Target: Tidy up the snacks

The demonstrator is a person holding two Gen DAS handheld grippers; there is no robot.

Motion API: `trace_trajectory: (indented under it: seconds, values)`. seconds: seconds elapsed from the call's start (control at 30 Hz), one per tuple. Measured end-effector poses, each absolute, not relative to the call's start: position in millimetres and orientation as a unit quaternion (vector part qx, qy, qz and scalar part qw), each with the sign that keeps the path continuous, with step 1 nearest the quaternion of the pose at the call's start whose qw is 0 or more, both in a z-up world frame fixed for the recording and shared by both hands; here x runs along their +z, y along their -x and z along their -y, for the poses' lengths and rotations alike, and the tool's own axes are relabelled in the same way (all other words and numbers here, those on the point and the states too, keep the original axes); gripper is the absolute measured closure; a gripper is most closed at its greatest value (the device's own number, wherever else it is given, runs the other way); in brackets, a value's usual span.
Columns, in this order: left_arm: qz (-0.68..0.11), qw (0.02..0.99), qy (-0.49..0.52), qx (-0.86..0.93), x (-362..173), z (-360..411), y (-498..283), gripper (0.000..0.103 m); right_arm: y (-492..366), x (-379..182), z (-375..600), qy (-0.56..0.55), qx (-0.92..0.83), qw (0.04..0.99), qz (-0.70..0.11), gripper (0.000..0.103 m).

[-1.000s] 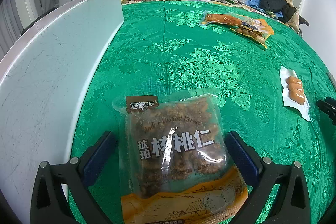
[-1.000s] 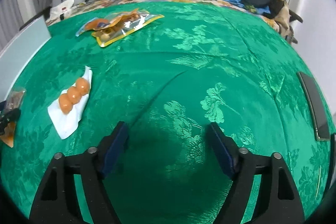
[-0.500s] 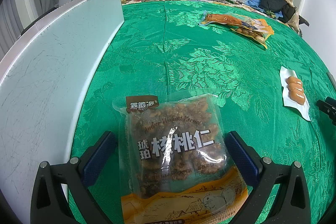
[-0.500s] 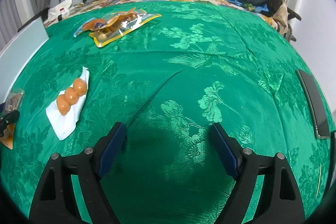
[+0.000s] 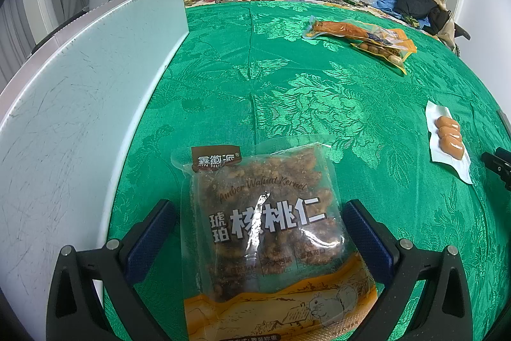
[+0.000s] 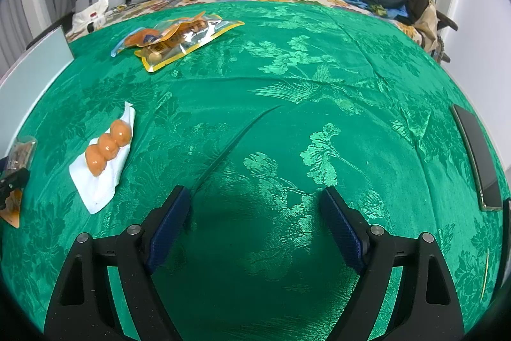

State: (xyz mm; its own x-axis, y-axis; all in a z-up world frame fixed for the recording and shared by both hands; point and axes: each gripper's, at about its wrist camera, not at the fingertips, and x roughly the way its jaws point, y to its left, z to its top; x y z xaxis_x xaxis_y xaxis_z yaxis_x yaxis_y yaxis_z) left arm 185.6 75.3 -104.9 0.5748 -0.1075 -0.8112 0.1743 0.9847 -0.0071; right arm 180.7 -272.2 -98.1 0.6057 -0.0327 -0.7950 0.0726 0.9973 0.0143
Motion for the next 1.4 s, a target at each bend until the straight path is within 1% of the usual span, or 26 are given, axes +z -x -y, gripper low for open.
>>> trace_trajectory:
  seconds: [0.27,0.33,0.37,0.43,0.5,0.53,0.57,0.6,0.63,0.67,0.73,0.77,0.83,0.93,1.0,1.1,1.17,1.3,1.4]
  values:
    - [-0.455,0.886,-0.036,-0.082,-104.5,-76.0,-185.4,0.0,-183.5,-100.4,272.9,-0.024,-0.03,0.893,-0.449,0.014]
    - [-0.48,0.871,-0.046,-0.096,-102.8,-75.6,-190.8,0.0,-196.8,-96.8,275.1,-0.033,-0.03,0.867,-0.497,0.015]
    - [-0.5,0.859,-0.051,-0.1,-101.8,-74.3,-196.1,0.0,-206.0,-93.3,276.2,-0.055,-0.037,0.846,-0.53,0.017]
    - [-0.526,0.844,-0.047,-0.096,-100.6,-71.9,-203.0,0.001,-215.4,-82.5,275.9,-0.141,-0.017,0.824,-0.548,0.017]
    - [-0.535,0.839,-0.045,-0.091,-100.4,-69.9,-204.2,0.001,-229.6,-77.4,261.6,-0.208,0.004,0.799,-0.565,0.017]
    - [-0.534,0.84,-0.051,-0.086,-100.5,-67.8,-202.9,0.003,-239.3,-79.8,249.5,-0.223,0.012,0.785,-0.578,0.017]
    - [-0.527,0.844,-0.049,-0.087,-99.0,-67.5,-199.4,0.009,-251.0,-84.4,232.6,-0.23,0.015,0.773,-0.592,0.018]
    - [-0.519,0.849,-0.049,-0.088,-96.5,-66.0,-196.4,0.014,-258.3,-86.8,221.1,-0.226,0.011,0.771,-0.595,0.017]
    - [-0.509,0.854,-0.051,-0.093,-94.0,-66.0,-191.3,0.025,-266.1,-86.1,203.3,-0.198,-0.009,0.782,-0.591,0.017]
    - [-0.503,0.857,-0.054,-0.095,-93.1,-67.7,-185.4,0.031,-271.2,-86.2,191.3,-0.173,-0.018,0.789,-0.589,0.015]
    - [-0.495,0.861,-0.056,-0.099,-91.2,-72.1,-176.8,0.035,-277.1,-89.9,156.9,-0.07,-0.045,0.8,-0.594,0.02]
    - [-0.49,0.864,-0.051,-0.101,-89.1,-75.9,-171.7,0.037,-275.4,-90.0,147.2,-0.039,-0.046,0.805,-0.591,0.036]
    - [-0.485,0.868,-0.03,-0.102,-86.9,-83.1,-166.0,0.039,-266.8,-81.5,140.2,-0.021,-0.033,0.815,-0.578,0.053]
    - [-0.478,0.872,0.006,-0.108,-83.6,-90.6,-153.1,0.039,-253.5,-76.7,157.2,-0.06,-0.003,0.808,-0.586,0.054]
    - [-0.472,0.874,0.023,-0.113,-78.6,-91.7,-145.5,0.039,-241.7,-70.7,175.9,-0.109,0.014,0.81,-0.577,0.054]
    - [-0.462,0.877,0.06,-0.121,-62.9,-94.3,-137.8,0.039,-224.2,-57.8,201.9,-0.193,0.042,0.807,-0.557,0.054]
    - [-0.447,0.881,0.086,-0.127,-42.1,-100.1,-133.3,0.039,-218.9,-43.3,205.6,-0.21,0.058,0.81,-0.544,0.054]
    - [-0.398,0.9,0.124,-0.126,18.6,-134.8,-125.7,0.039,-218.0,8.2,166.8,-0.209,0.125,0.825,-0.509,0.054]
    - [-0.366,0.918,0.12,-0.09,59.2,-180.6,-123.0,0.039,-230.5,62.4,100.9,-0.185,0.209,0.836,-0.472,0.053]
